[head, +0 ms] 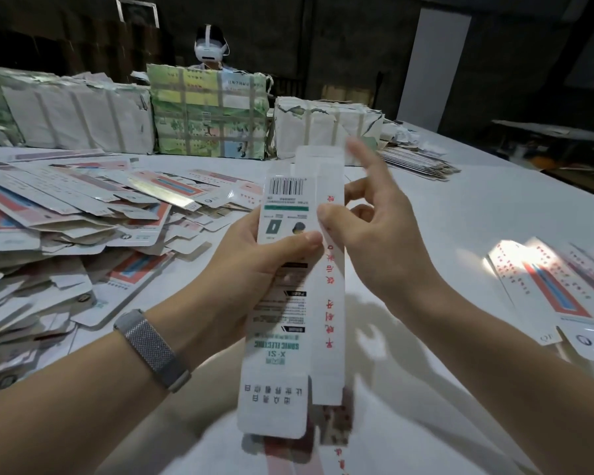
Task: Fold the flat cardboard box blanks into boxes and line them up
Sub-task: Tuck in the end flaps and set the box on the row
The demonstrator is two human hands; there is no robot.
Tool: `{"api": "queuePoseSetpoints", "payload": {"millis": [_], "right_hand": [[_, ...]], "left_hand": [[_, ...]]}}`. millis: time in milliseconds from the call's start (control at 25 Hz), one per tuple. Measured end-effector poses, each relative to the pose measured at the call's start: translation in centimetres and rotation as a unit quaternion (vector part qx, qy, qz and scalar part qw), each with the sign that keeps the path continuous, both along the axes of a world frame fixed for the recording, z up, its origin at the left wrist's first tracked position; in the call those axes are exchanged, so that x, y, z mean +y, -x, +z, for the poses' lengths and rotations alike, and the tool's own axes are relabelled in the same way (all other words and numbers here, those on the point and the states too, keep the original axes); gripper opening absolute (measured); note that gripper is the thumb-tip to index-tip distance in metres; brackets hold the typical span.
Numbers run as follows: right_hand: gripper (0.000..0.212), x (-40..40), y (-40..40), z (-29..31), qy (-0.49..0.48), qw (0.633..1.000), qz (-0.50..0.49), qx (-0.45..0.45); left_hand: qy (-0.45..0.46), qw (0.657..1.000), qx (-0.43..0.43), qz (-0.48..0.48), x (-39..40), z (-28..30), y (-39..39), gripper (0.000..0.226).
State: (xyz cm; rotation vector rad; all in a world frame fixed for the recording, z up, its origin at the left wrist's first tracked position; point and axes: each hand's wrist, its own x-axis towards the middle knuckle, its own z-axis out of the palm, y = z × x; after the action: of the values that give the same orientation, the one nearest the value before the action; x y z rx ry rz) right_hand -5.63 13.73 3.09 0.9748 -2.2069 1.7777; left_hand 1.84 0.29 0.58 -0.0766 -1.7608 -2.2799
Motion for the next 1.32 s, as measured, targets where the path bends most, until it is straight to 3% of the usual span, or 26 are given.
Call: {"api": "queuePoseSetpoints", "payload": {"millis": [40,200,360,480,560,680,840,1000,1120,1320], "right_hand": [[0.055,0.0,0.1,-0.1,-0.031,0.999,-0.016,0.027],[0.049,0.1,0.2,-0.1,-0.133,0.983,-0.066,0.108],[0.046,0.2,0.1,0.2,-0.112,0.984,-0.062,0.121],[0.032,0.2,0.2,0.3,-0.097,0.984,-0.077,0.128],[0.020,0.1,0.2,0.5,-0.078,0.991,-0.052,0.090],[0.031,0.2,0.5,1.1,-0.048,0.999,0.014,0.011],[0.034,0.7,0.9,1.6,-0.012,0.999,0.034,0.017],[0.018,0.3,0.3,0.6,0.090,0.994,0.050,0.023],[0.029,-0.1,-0.4,-0.4,0.155,0.982,0.098,-0.044],[0.017,-0.8,-1.0,-1.7,0.152,0.977,0.132,-0.077]], "left_hand": [[-0.009,1.000,-0.014,-0.009,-0.1,-0.1,0.1,0.024],[-0.074,0.992,-0.074,-0.068,0.1,0.2,-0.4,0.042],[-0.055,0.993,-0.048,-0.093,0.2,0.9,-0.7,0.039],[-0.076,0.987,-0.070,-0.122,0.2,1.0,-0.5,0.061],[-0.083,0.984,-0.064,-0.142,0.5,1.0,-0.4,0.061],[-0.054,0.987,-0.054,-0.143,0.8,0.8,-0.5,0.060],[0.013,0.992,-0.082,-0.095,0.8,0.9,-0.5,0.064],[0.016,0.999,-0.020,-0.048,1.2,0.8,-0.4,0.059],[-0.014,1.000,0.020,-0.017,1.3,0.6,-0.1,0.060],[-0.005,0.997,0.074,-0.007,1.5,0.0,-0.2,0.024]]}}
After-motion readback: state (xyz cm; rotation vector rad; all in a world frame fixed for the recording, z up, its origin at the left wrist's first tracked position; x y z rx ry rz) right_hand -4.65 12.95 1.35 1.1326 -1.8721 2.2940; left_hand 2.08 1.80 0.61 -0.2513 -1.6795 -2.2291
